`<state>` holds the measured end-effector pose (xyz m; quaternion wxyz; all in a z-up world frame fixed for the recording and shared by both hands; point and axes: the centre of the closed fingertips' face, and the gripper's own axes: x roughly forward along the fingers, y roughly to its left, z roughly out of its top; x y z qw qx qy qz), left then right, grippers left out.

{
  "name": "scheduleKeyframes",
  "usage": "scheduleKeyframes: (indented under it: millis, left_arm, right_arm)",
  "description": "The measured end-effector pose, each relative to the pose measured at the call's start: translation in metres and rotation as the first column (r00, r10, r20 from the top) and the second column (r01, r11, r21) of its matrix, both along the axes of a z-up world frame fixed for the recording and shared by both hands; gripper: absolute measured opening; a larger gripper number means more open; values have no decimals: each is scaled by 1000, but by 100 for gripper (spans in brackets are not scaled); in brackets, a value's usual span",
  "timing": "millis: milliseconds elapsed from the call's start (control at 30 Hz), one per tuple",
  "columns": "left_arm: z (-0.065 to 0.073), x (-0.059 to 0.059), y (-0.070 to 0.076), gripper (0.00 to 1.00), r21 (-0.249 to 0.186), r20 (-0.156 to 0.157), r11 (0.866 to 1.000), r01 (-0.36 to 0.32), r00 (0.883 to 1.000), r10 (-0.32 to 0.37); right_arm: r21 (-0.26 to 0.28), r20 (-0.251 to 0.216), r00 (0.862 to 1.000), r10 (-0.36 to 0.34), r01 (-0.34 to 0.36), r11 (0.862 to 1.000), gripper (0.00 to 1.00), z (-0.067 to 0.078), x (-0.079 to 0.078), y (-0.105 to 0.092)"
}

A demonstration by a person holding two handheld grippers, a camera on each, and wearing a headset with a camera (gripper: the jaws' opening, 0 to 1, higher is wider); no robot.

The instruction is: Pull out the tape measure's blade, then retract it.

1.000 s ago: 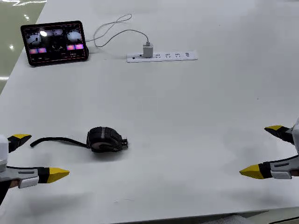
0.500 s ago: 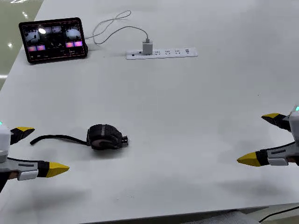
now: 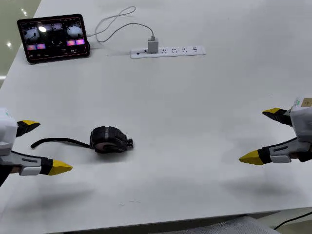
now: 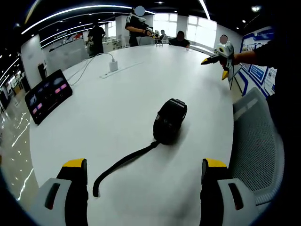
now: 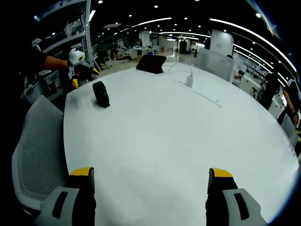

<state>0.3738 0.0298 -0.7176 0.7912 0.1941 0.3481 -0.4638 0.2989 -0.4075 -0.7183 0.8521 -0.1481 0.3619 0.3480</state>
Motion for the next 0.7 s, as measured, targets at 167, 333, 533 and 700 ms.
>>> scheduleKeyframes:
  millis: [167,333,533,700]
  left_arm:
    - [0,1,-9,99,19,3,999,49,999,-49]
    - [1,5,-19,99,41,11,993,107,994,-108]
    - [2,5,-34,99,70,13,981,178,984,-180]
    - [1,5,-47,99,103,22,962,253,966,-257]
  right_arm:
    - [9,10,1000,16,-16,1000,99,4,5,7]
    - [25,12,999,43,-43,999,99,6,12,18]
    - [29,54,994,91,-93,995,99,11,26,33]
    - [33,56,990,130,-132,991,99,13,31,47]
